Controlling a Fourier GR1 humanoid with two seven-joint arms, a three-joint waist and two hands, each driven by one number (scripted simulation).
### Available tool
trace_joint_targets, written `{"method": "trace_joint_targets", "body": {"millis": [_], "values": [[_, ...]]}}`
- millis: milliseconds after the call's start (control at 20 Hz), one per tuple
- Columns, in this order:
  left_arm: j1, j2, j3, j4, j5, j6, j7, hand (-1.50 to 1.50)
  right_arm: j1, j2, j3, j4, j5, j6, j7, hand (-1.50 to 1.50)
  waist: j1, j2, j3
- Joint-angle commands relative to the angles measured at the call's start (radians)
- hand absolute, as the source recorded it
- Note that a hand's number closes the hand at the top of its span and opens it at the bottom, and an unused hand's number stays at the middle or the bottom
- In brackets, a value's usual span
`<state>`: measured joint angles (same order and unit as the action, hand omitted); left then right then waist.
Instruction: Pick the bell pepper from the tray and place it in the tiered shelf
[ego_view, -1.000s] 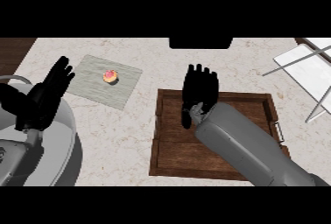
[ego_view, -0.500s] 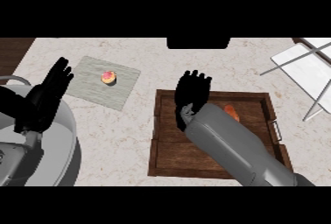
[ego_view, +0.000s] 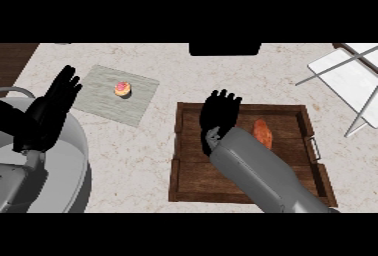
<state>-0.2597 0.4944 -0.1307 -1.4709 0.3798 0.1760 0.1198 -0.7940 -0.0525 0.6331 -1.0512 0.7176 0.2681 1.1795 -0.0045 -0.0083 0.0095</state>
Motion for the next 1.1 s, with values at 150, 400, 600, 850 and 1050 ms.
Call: {"method": "trace_joint_targets", "body": {"millis": [150, 400, 600, 850, 1050], "values": [[0.031, -0.06, -0.009, 0.007, -0.017, 0.031, 0.013, 0.0, 0.045, 0.012, -0.034, 0.034, 0.076, 0.011, 0.131, -1.5, 0.002, 0.007, -0.01], [0.003, -0.084, -0.005, 0.011, -0.032, 0.024, 0.016, 0.0, 0.042, 0.05, -0.075, 0.065, 0.11, 0.004, 0.117, -1.5, 0.005, 0.009, -0.01], [0.017, -0.059, 0.024, -0.024, -0.029, 0.012, 0.053, 0.0, 0.046, 0.04, -0.133, 0.144, 0.131, -0.025, 0.03, -1.5, 0.013, 0.01, -0.009], [0.019, -0.079, 0.015, -0.015, -0.048, -0.012, 0.029, 0.0, 0.045, 0.051, -0.17, 0.191, 0.138, -0.043, 0.009, -1.5, 0.017, 0.011, -0.01], [0.02, -0.093, 0.026, -0.019, -0.049, -0.017, 0.036, 0.0, 0.125, 0.052, -0.122, 0.176, 0.137, -0.086, -0.012, 1.5, 0.016, 0.01, -0.009]]}}
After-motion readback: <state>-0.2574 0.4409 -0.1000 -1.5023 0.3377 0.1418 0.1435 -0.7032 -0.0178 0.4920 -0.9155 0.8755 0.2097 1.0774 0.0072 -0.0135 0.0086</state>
